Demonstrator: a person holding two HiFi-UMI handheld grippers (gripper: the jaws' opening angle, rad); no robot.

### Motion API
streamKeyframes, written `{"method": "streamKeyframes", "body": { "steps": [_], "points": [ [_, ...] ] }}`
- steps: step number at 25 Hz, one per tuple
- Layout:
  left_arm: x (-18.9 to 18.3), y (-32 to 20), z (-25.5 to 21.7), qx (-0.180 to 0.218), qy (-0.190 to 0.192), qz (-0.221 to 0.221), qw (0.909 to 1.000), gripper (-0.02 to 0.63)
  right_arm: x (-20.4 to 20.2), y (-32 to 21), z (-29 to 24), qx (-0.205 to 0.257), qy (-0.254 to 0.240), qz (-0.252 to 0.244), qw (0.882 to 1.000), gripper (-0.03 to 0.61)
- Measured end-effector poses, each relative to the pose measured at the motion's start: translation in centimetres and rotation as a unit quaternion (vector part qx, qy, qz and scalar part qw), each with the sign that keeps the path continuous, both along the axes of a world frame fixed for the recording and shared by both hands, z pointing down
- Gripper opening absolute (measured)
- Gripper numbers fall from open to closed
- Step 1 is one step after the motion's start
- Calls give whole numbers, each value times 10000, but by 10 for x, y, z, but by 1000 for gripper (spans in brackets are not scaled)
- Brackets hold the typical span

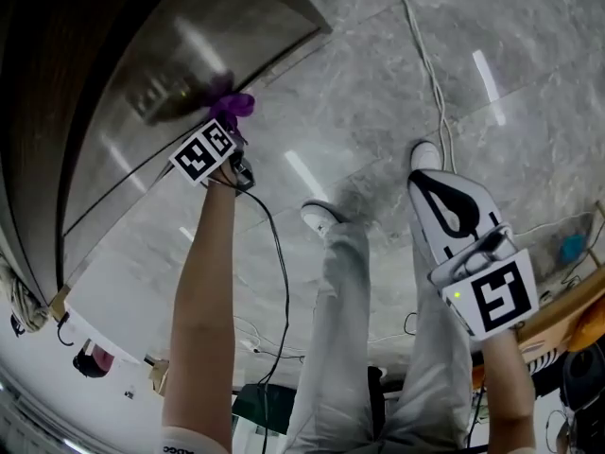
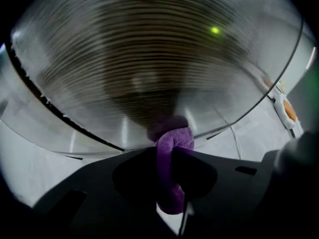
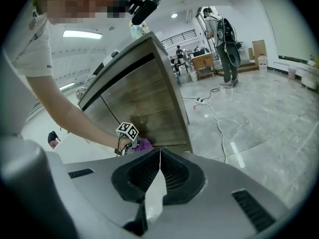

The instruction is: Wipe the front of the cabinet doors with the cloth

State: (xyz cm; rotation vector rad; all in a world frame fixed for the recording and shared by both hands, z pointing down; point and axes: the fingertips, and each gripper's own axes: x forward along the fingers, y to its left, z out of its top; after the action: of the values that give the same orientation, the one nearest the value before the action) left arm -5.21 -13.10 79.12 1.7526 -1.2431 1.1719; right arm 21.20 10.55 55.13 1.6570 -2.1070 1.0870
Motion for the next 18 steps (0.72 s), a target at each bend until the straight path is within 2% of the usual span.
{"method": "streamKeyframes", "body": {
  "steps": [5,9,14,18],
  "points": [
    [-48,-5,-1,8,5,-158,9999,87,-45,-10,-2,52,49,-136,9999,26],
    [-69,-6,-7,11,107,-64,9999,87,-83,-17,-6,48,55,-253,9997,26],
    [-78,7,-36,150,588,4,9982,87,-125,-33,-24,71,67,-443,9990,26],
    [-75,36,-94,460,1110,270,9924,87,-158,-54,-50,190,190,-876,9958,26]
  ]
}}
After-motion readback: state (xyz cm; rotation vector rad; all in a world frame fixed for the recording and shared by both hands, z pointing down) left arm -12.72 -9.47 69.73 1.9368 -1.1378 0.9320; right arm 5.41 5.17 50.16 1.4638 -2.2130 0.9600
